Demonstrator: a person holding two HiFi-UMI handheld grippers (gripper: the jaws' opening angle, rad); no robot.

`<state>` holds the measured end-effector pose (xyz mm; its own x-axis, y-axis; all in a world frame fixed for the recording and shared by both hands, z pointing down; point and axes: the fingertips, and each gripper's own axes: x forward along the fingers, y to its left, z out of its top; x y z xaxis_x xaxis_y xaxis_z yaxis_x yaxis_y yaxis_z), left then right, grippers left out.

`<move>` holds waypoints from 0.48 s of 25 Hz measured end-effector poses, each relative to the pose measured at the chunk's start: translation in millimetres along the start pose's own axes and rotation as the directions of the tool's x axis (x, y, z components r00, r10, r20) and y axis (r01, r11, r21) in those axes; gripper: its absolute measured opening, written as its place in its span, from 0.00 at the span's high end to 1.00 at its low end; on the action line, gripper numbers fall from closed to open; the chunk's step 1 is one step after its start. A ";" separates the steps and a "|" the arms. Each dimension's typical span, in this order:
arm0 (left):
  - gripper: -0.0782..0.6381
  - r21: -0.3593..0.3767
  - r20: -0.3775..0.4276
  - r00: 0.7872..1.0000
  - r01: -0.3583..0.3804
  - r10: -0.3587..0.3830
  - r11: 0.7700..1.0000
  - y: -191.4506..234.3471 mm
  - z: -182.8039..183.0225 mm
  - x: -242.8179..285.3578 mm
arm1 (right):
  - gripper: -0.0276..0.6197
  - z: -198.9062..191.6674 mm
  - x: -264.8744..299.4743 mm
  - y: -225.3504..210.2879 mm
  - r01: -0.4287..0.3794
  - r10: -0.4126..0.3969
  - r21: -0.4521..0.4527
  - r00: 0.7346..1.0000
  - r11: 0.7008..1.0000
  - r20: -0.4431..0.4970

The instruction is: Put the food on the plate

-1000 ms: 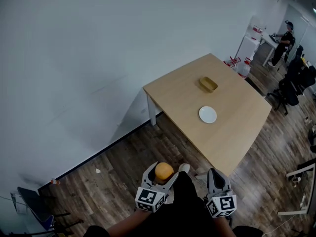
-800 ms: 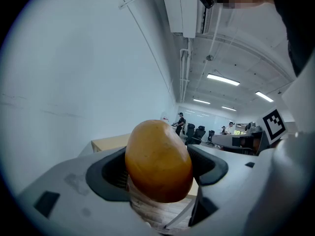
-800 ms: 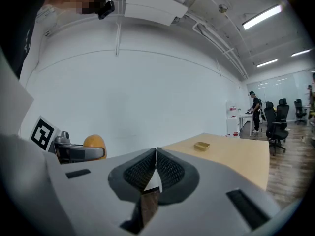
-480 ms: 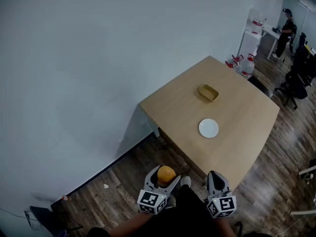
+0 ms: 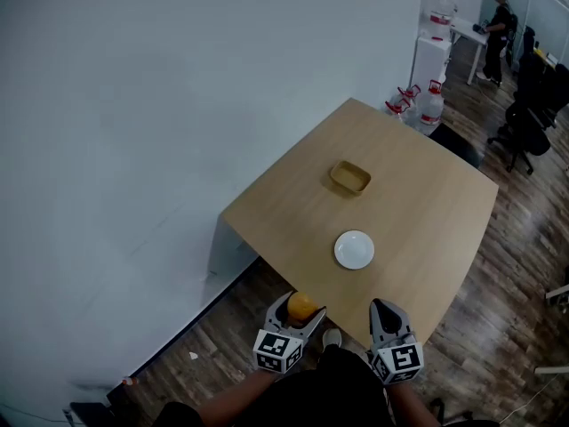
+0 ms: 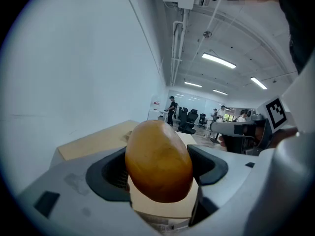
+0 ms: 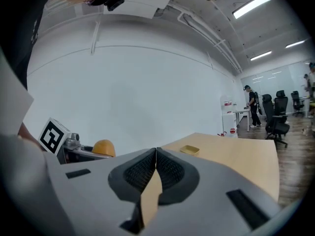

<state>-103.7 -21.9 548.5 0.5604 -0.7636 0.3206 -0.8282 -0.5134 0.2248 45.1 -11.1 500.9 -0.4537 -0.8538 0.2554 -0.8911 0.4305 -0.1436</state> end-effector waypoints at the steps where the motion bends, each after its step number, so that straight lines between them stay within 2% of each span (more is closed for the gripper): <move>1: 0.42 0.005 -0.012 1.000 0.012 -0.012 1.000 -0.8 -1.4 13.1 | 0.86 -3.1 4.9 -9.5 0.003 -0.003 0.016 1.000 1.000 0.000; 4: 0.42 0.041 -0.039 0.999 0.038 -0.036 0.998 -2.7 -5.0 47.7 | 0.86 -16.0 22.4 -34.9 0.006 -0.005 0.066 1.000 0.998 -0.016; 6: 0.42 0.067 -0.061 0.997 0.050 -0.046 0.997 -4.5 -6.0 67.7 | 0.86 -16.3 33.0 -47.6 0.000 0.002 0.064 1.000 0.998 -0.027; 12: 0.42 0.025 -0.161 0.985 0.074 -0.069 0.997 8.7 -25.5 117.8 | 0.86 -14.1 56.9 -64.2 0.004 -0.002 0.053 0.999 0.999 -0.035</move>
<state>-44.7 -106.4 611.7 0.6104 -0.6531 0.4482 -0.7841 -0.5784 0.2250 76.3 -83.2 538.1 -0.4517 -0.8440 0.2893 -0.8910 0.4107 -0.1934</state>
